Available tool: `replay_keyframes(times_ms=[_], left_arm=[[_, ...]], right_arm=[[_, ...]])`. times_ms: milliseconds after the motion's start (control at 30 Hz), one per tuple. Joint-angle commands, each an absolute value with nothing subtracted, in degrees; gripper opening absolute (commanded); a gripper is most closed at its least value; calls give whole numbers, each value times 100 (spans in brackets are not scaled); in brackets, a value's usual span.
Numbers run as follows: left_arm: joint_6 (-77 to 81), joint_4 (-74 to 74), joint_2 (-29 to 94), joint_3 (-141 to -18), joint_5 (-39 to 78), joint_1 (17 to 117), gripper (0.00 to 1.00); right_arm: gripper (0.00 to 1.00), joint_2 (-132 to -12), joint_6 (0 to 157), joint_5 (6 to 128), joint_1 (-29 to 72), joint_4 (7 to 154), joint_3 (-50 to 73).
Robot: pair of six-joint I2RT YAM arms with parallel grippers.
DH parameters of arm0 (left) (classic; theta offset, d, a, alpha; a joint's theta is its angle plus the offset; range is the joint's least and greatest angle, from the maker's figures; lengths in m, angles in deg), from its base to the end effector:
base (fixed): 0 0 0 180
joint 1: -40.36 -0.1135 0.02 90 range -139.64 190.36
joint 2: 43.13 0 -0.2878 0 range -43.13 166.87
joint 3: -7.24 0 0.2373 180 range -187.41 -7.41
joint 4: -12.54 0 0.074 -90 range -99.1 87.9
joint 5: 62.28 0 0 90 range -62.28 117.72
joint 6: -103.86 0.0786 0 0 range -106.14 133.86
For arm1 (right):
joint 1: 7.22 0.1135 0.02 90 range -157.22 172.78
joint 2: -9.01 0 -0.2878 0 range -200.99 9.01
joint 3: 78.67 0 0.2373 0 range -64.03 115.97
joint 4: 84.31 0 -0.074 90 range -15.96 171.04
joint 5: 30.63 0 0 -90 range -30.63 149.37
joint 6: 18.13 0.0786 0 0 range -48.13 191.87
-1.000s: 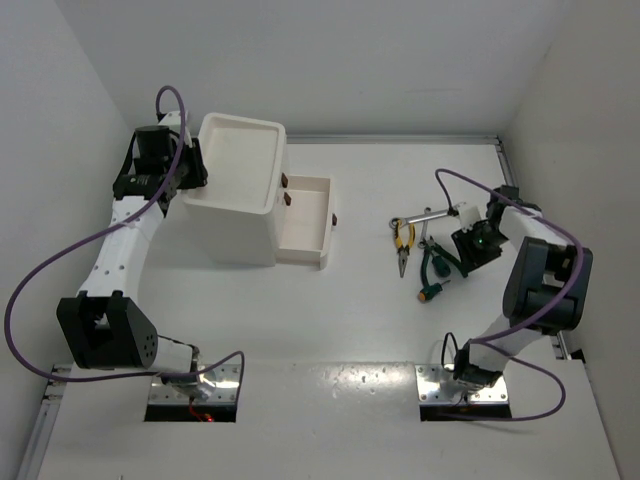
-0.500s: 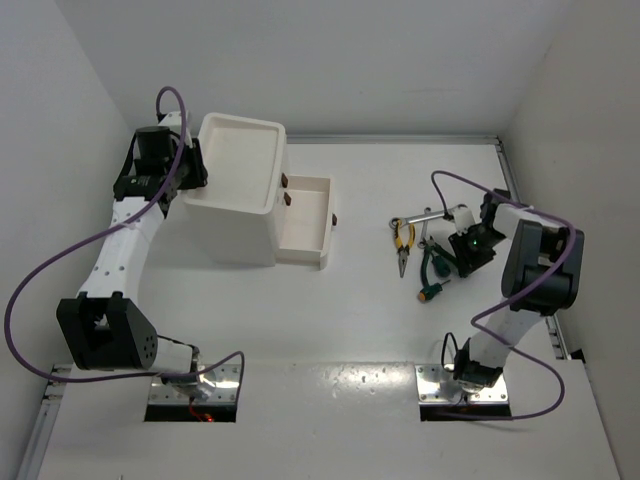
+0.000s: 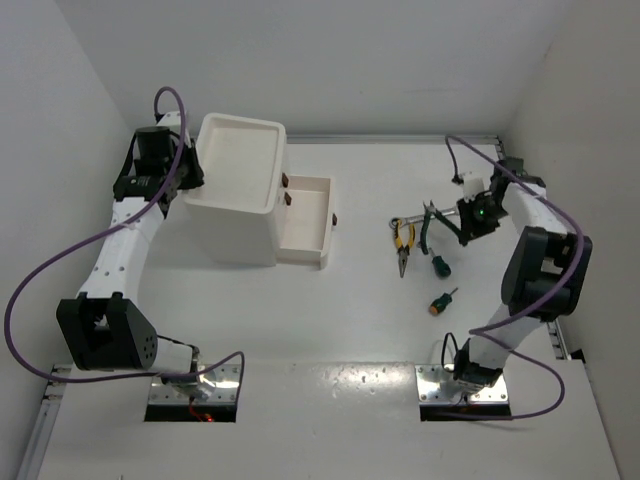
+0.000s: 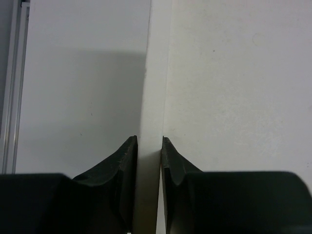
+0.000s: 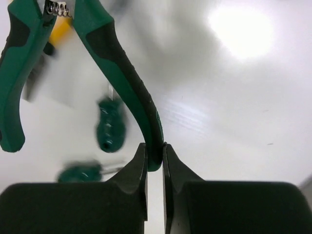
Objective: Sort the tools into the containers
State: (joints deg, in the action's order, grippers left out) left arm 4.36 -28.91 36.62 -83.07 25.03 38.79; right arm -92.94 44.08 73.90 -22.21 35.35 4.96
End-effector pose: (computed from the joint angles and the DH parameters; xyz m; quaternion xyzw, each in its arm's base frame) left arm 0.3329 0.0054 0.3619 -0.0724 0.8667 -0.0545 0.4905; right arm 0.3281 -0.0674 0.1733 -0.1224 0.9796 0.0814 0.1372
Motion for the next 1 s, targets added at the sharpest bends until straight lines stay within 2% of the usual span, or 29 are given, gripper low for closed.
replay_keyframes(times_ms=[0, 67, 100, 233, 267, 400, 467, 633, 967], left_arm=[[270, -3691, 3755, -8028, 2280, 4105, 25], [270, -3691, 3755, -8027, 2280, 4106, 21], [270, -3639, 3755, -8027, 2280, 4106, 15], [270, -3638, 3755, -8027, 2280, 4167, 1], [270, -3638, 3755, -8027, 2280, 4167, 0], [209, -3638, 3755, -8080, 2455, 4220, 0], [208, -3638, 3755, -8080, 2517, 4220, 0], [147, -3586, 3755, -8080, 2570, 4273, 0], [85, -3585, 3755, -8080, 2693, 4273, 0]], right_arm=[[0, -8609, 5392, 8160, -1988, 3341, 1496], [0, -8548, 5996, 8266, -1743, 3341, 1752], [0, -8548, 6183, 8266, -1646, 3341, 1980], [0, -8827, 6992, 8345, -1119, 3341, 2447], [0, -8907, 7246, 8293, -874, 3341, 2631], [0, -9127, 7940, 7539, -145, 3524, 2887], [0, -9259, 8336, 6565, 225, 3578, 3158], [0, -9811, 8822, 5386, 1263, 3473, 3607], [0, -10550, 9436, 4163, 2195, 3472, 4048]])
